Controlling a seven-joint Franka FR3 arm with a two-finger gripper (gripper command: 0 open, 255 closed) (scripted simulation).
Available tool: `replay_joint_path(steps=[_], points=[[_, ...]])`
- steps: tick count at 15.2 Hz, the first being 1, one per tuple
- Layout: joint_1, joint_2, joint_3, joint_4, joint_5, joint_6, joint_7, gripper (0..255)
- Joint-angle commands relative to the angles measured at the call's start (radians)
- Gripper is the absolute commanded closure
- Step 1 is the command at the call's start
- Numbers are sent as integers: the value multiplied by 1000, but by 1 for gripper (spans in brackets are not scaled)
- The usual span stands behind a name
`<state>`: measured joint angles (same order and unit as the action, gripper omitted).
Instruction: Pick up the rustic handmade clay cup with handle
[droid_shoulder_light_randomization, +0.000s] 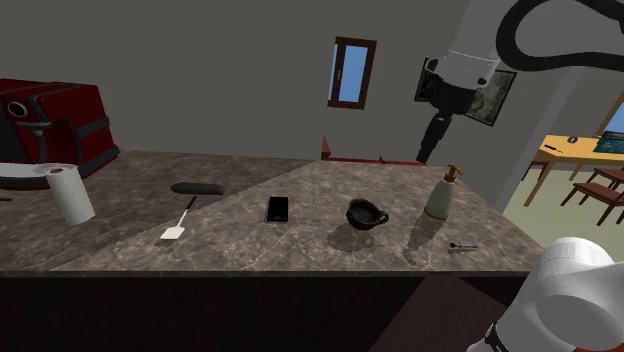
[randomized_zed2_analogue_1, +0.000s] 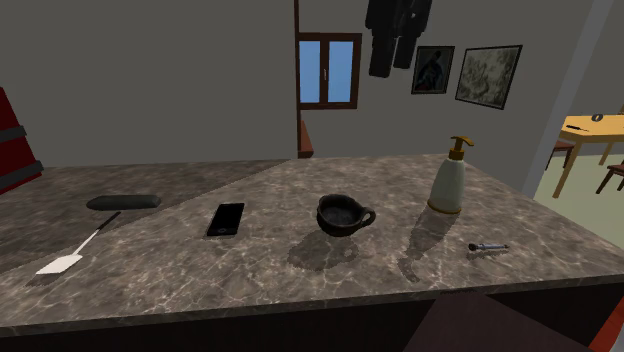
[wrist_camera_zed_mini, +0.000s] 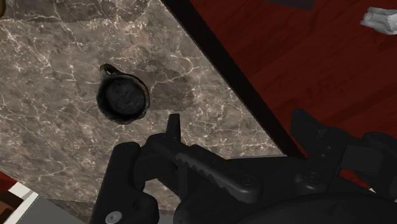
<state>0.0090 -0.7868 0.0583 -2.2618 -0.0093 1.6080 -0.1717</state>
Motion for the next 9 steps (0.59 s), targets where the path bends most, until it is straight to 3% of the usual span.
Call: replay_joint_path(steps=[1, 9], points=[[0, 0, 0, 0, 0, 0, 0, 0], [-39, 146, -94, -89, -37, 213, -76, 0]])
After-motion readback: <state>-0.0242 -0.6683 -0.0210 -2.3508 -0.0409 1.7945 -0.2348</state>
